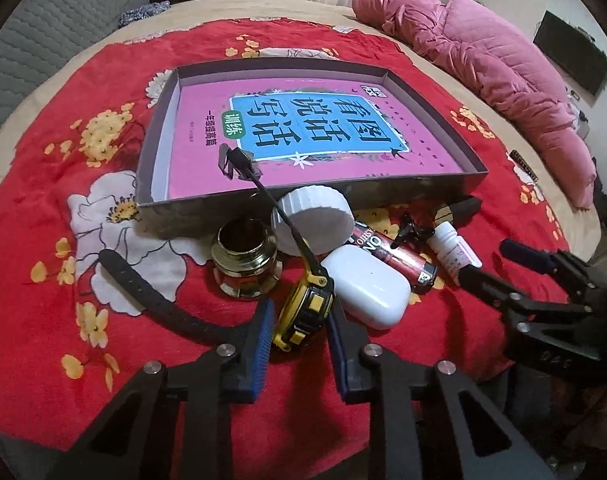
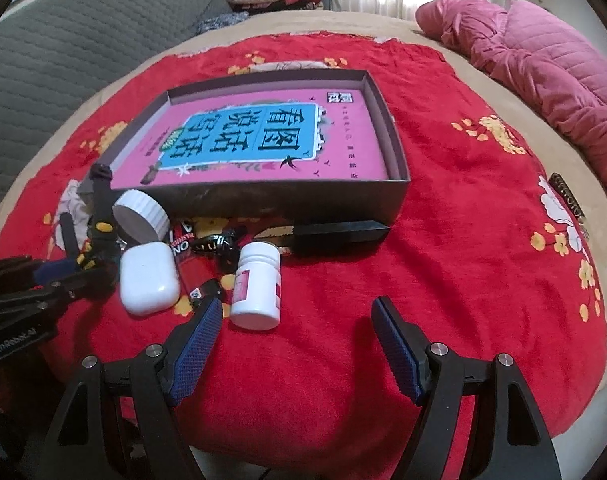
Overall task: Organize rigid objects
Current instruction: 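Grasp the yellow tape measure with the left tool while the right tool grasps the white pill bottle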
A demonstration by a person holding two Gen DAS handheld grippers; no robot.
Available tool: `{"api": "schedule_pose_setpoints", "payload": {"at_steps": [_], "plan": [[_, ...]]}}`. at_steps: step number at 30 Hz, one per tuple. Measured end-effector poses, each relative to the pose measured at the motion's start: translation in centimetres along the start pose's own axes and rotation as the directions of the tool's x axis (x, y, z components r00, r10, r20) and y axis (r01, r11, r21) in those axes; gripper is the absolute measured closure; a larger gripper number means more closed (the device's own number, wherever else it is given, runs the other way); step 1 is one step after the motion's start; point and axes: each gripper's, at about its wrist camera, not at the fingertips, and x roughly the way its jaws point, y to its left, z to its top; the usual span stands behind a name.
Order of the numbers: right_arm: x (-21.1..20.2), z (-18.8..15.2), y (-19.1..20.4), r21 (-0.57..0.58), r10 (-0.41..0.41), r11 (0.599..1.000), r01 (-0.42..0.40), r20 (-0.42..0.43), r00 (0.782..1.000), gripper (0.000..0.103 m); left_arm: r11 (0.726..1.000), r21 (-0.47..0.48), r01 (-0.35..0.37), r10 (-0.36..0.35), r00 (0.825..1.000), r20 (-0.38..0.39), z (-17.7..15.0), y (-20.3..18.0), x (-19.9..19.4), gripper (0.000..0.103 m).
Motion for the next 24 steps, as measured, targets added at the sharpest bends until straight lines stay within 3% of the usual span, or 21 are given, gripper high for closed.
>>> {"api": "schedule_pose_setpoints", "payload": {"at_steps": [6, 13, 21, 24], "plan": [[1.3, 0.3, 0.0, 0.001, -0.011, 1.0, 0.011, -0.015, 1.0, 0.025, 0.999, -0.022, 0.035, -0.036, 0.999, -0.006, 0.1, 0.5, 0.5, 0.077], [1.9, 0.4, -0.2, 0.01, 0.001, 1.0, -0.001, -0.005, 1.0, 0.027, 0.999, -0.019, 0.027, -0.027, 1.0, -0.016, 0.2, 0.4, 1.1, 0.077], [2.5, 0.6, 0.2, -0.01, 0.031, 0.999, -0.031, -0.001, 1.0, 0.054, 0.998, -0.041, 0.04, -0.041, 0.999, -0.026, 0.3, 0.8, 1.4, 0.078], [2.6, 0.6, 0.4, -0.02, 0.041, 0.999, -0.041, 0.001, 0.999, 0.058, 0.997, -0.054, 0.05, -0.051, 0.998, -0.028, 0.2, 1.0, 1.5, 0.078]]}}
